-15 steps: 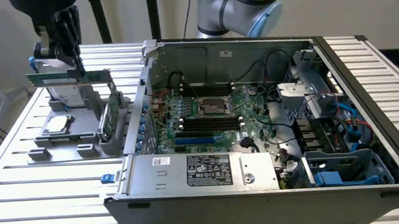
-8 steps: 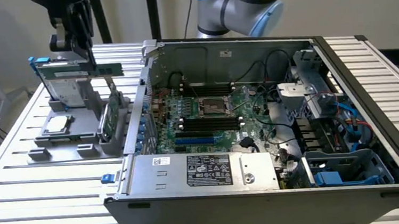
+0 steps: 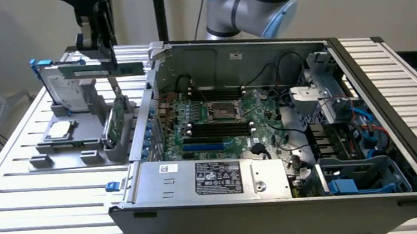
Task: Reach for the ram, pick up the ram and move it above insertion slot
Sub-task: 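Pick up the ram and move it above insertion slot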
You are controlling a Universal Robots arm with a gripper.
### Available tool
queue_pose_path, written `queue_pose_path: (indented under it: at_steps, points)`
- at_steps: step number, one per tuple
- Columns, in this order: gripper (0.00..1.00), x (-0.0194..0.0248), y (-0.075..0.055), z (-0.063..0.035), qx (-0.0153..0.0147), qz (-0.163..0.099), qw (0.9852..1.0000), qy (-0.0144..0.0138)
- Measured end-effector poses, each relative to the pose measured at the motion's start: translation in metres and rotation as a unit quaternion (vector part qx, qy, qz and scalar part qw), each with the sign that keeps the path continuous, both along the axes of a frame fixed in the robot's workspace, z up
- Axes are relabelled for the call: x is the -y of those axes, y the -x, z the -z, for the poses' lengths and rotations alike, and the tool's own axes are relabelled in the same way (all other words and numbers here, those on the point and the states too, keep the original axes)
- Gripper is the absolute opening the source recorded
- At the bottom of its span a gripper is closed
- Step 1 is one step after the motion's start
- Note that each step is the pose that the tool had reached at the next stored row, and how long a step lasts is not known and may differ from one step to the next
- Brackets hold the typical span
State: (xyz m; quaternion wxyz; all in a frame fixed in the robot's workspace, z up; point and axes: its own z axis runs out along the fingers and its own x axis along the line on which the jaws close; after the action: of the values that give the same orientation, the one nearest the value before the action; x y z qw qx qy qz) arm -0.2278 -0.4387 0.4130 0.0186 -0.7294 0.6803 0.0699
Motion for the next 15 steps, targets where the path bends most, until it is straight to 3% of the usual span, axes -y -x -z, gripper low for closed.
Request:
queue_pose_path:
  at_steps: [4, 11, 15]
  points:
    - [0.13, -0.0023, -0.013, 0.0000, 0.0000, 0.000, 1.0000, -0.0033]
    - [0.13, -0.0056, -0.033, -0.0002, 0.0000, 0.000, 0.9999, -0.0126]
    - [0.13, -0.0085, -0.046, -0.0003, 0.0000, 0.000, 0.9999, -0.0134]
